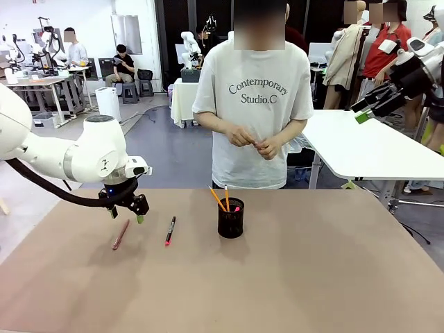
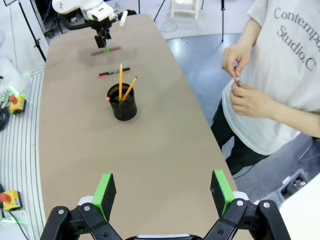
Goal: Place the pens into the pen holder.
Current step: Pick up a writing instrument from the table and place it into the Pen holder.
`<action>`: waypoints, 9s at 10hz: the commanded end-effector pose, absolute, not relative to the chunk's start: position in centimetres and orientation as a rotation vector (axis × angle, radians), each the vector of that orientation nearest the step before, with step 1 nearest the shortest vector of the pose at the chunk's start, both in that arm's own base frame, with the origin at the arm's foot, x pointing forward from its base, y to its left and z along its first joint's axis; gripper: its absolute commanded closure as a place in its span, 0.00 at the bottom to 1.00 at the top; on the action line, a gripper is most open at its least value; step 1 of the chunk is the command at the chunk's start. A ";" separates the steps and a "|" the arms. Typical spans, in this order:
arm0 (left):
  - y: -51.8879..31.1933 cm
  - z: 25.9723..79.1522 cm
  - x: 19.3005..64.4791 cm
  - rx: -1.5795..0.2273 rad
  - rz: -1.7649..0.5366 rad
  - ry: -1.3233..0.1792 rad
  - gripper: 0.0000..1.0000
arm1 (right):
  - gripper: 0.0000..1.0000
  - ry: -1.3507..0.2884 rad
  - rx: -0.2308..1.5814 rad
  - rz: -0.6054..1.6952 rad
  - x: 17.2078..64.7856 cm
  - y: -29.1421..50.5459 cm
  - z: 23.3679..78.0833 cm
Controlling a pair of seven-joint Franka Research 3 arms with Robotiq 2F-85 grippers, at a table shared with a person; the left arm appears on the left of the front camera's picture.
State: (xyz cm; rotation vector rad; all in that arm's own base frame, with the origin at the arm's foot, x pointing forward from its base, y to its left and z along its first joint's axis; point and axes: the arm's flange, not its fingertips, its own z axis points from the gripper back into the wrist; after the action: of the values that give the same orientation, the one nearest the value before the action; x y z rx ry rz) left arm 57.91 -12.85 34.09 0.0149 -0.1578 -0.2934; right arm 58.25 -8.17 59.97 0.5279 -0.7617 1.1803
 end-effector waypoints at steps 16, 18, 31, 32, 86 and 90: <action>-10.5 31.2 60.8 0.001 -0.236 -0.083 1.00 | 0.00 -0.765 0.526 1.188 58.1 -8.2 60.1; -10.6 31.1 60.7 0.004 -0.224 -0.080 1.00 | 0.00 -0.765 0.526 1.188 58.1 -8.2 60.1; -9.9 46.7 58.3 -0.625 -0.448 -0.075 1.00 | 0.00 -0.765 0.526 1.188 58.1 -8.2 60.1; -10.4 47.5 58.2 -0.733 -0.519 -0.120 1.00 | 0.00 -0.765 0.526 1.188 58.1 -8.2 60.1; -30.5 34.7 60.5 -1.142 -1.216 -1.173 0.00 | 0.00 -0.765 0.526 1.188 58.1 -8.2 60.1; -30.5 34.7 60.5 -1.142 -1.216 -1.173 0.00 | 0.00 -0.765 0.526 1.188 58.1 -8.2 60.1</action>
State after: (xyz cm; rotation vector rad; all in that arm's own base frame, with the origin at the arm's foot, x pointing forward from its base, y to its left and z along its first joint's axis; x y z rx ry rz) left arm 60.36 -30.44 34.72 -1.1454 -1.1655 -1.2209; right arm 58.25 -8.17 59.96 0.5283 -0.7615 1.1805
